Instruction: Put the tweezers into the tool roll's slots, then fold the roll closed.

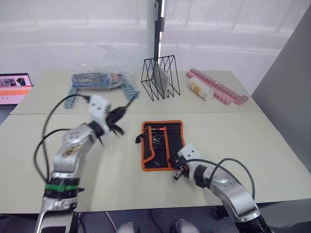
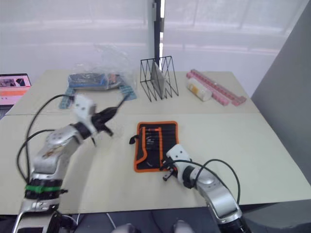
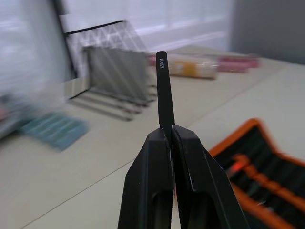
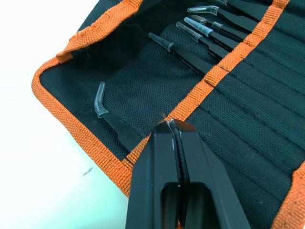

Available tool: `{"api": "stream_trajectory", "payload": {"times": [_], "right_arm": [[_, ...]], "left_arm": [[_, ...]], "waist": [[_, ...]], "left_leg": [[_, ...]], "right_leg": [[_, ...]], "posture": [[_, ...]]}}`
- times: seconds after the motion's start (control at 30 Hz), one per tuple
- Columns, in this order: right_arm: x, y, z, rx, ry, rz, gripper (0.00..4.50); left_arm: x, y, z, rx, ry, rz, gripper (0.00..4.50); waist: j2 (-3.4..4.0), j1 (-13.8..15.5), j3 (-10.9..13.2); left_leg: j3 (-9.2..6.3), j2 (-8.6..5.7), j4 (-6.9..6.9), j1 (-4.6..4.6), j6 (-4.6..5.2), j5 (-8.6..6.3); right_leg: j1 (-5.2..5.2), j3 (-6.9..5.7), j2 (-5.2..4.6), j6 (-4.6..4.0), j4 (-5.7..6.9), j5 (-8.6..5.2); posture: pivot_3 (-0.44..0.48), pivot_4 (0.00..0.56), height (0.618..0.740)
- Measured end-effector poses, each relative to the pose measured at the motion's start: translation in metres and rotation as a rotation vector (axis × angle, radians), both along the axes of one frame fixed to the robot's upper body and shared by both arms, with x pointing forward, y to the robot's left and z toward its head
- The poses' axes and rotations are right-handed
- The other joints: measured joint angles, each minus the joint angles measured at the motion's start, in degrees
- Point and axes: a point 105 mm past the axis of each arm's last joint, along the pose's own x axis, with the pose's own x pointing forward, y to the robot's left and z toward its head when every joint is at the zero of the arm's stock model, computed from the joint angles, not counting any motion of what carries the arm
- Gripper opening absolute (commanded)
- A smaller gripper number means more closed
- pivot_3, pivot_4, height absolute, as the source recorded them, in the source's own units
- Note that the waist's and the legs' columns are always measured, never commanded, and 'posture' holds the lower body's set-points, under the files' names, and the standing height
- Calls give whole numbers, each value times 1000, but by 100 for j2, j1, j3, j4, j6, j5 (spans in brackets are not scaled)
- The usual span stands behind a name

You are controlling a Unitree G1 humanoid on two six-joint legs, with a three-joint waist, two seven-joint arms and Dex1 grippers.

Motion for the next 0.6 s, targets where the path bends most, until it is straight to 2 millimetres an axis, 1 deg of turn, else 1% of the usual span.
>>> {"api": "stream_trajectory", "payload": {"times": [0.07, 0.1, 0.13, 0.3, 0.4, 0.47, 0.6], "right_arm": [[-1, 1, 0, 4, -1, 0, 0], [-1, 1, 0, 5, -2, -2, 0], [-1, 2, 0, 6, -2, -3, 0], [-2, 0, 0, 4, -10, -27, 0], [-4, 0, 0, 7, -12, -38, 0], [-5, -1, 0, 9, -14, -47, 0], [-5, -1, 0, 13, -14, -59, 0]], "left_arm": [[0, -28, -6, 28, 34, -121, 30], [1, -41, -11, 46, 62, -177, 30], [1, -51, -17, 62, 85, -215, 30], [7, -83, -40, 121, 185, -325, 30], [3, -92, -57, 177, 221, -377, 30], [-1, -92, -68, 211, 252, -399, 30], [-6, -86, -78, 254, 274, -427, 30]], "waist": [[8, -12, 5], [8, -3, 5], [8, -7, 5], [2, 24, 10], [2, 19, 10], [2, 23, 11], [1, 29, 11]], "left_leg": [[6, -4, 1, 5, 5, 0], [6, -6, 3, 6, 6, 1], [6, -6, 3, 6, 6, 0], [2, -13, 9, 2, 11, 2], [2, -16, 9, 2, 17, -1], [0, -16, 9, 1, 20, -3], [-2, -16, 9, 1, 22, -4]], "right_leg": [[7, -2, 37, 1, 0, 0], [9, -11, 83, 2, 0, -1], [9, -9, 100, 4, -3, -2], [16, 6, 114, 18, -8, -10], [18, 13, 114, 24, -9, -13], [18, 13, 114, 25, -8, -13], [19, 14, 113, 27, -8, -12]], "posture": [[0, 150, 737], [0, 150, 737], [0, 150, 737], [0, 150, 737], [0, 150, 737], [0, 150, 737], [0, 150, 737]]}}
